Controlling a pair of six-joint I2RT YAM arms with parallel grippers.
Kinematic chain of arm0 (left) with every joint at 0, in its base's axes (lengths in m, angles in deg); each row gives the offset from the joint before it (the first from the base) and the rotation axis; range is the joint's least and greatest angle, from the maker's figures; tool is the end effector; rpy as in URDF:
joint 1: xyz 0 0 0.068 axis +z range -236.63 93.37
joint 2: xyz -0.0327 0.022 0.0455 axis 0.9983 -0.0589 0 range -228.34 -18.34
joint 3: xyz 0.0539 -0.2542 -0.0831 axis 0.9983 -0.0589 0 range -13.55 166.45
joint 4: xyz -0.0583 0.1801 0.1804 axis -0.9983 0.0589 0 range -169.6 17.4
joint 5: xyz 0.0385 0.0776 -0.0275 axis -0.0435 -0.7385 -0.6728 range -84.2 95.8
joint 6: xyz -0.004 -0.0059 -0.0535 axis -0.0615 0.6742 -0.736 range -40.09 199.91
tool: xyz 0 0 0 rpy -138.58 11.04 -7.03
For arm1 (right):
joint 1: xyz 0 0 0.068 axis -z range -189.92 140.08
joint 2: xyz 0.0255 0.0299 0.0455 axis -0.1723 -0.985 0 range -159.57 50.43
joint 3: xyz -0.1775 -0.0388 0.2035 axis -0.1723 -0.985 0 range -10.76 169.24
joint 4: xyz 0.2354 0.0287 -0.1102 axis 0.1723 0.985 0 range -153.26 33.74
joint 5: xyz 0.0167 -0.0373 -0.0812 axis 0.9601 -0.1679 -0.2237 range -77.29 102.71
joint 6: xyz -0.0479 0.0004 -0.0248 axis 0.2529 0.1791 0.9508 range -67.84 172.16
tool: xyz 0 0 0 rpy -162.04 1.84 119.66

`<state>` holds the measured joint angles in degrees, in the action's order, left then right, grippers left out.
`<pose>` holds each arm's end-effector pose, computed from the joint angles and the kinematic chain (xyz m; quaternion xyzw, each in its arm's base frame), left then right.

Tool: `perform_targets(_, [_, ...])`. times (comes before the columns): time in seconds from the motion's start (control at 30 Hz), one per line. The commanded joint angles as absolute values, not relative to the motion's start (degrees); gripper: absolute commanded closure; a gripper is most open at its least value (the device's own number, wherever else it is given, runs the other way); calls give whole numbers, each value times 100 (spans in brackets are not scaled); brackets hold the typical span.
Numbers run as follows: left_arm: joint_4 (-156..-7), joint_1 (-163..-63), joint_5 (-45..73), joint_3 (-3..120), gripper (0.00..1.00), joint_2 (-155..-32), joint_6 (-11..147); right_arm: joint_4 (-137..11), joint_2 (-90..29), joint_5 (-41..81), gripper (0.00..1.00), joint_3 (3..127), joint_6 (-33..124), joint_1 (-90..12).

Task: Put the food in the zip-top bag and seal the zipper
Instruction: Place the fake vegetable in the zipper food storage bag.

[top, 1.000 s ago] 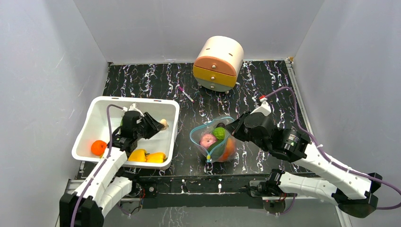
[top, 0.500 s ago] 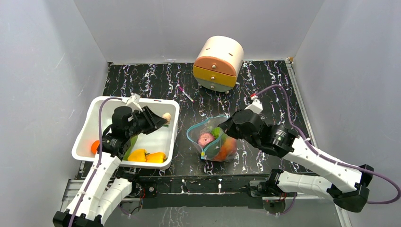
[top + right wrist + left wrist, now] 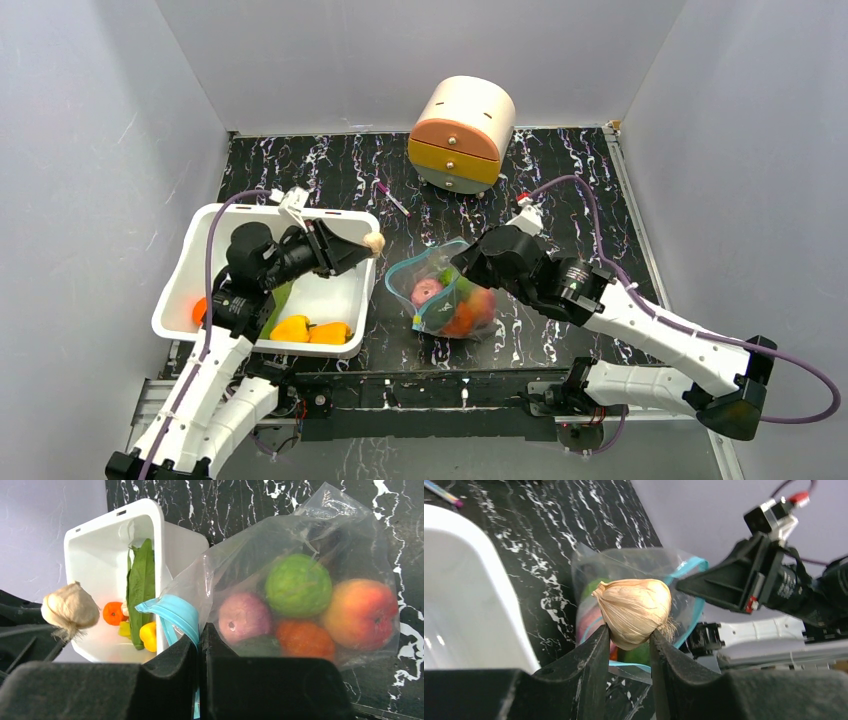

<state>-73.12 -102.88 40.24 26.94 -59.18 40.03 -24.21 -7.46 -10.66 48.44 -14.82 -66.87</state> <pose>0.1560 -0.0663 0.3323 0.0460 0.7395 -0.4937 0.4552 0.1251 0.1663 0.3374 0.1657 0.8680 0.2952 0.3632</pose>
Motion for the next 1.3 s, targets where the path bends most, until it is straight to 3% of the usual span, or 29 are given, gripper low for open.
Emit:
perform_targets(0.0, [-7933, -10644, 4591, 2664, 76, -5976, 4099, -2996, -806, -1077, 100, 5352, -1580, -6696])
perform_targets(0.77, [-8677, -13154, 3278, 2927, 77, -7400, 4220, -3351, -688, -935, 100, 5183, -1620, -6696])
perform_targets(1.27, [-8422, -13505, 3212, 3184, 77, -7371, 4397, -3125, -492, -1434, 100, 5208, -1705, -6696])
